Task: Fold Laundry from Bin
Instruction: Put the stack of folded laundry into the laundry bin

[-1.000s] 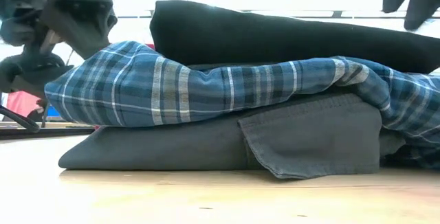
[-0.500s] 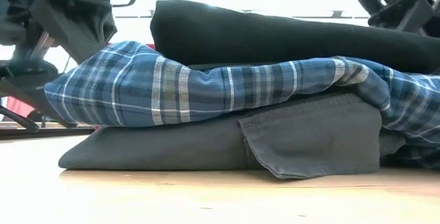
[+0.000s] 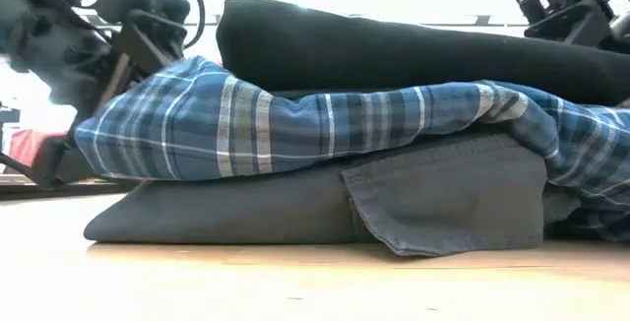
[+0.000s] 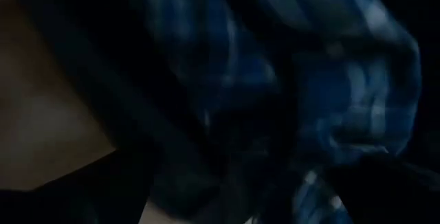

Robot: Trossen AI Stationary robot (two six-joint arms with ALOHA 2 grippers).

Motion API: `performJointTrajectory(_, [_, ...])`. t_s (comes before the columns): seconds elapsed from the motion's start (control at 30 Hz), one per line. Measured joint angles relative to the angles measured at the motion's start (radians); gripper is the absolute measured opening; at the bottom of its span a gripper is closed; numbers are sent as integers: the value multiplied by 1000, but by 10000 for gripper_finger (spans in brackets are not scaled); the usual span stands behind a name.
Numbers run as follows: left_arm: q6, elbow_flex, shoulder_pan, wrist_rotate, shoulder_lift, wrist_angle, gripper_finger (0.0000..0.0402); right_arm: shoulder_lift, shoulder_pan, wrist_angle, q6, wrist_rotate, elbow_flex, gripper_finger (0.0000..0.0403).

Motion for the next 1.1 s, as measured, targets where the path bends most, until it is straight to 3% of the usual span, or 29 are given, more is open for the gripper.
performJointTrajectory(0.13, [25, -77, 39, 1, 12, 137, 400, 26, -20, 15, -3, 4, -20, 348])
performJointTrajectory(0.3, [88, -89, 73, 13, 56, 164, 400, 74, -31, -8, 36, -3, -25, 348])
performJointTrajectory(0.5, [96, -83, 96, 31, 159, 308, 400, 159, -71, 54, 50, -13, -22, 348])
performJointTrajectory(0.63, [118, -58, 111, 40, 183, 308, 400, 219, -127, 148, -50, -59, 9, 348])
performJointTrajectory(0.87, [198, -15, 116, 58, 191, 313, 374, 311, -203, 134, -170, -219, 113, 348])
performJointTrajectory(1.1, [137, -7, 106, 50, 188, 265, 340, 245, -203, -20, -138, -230, 89, 347])
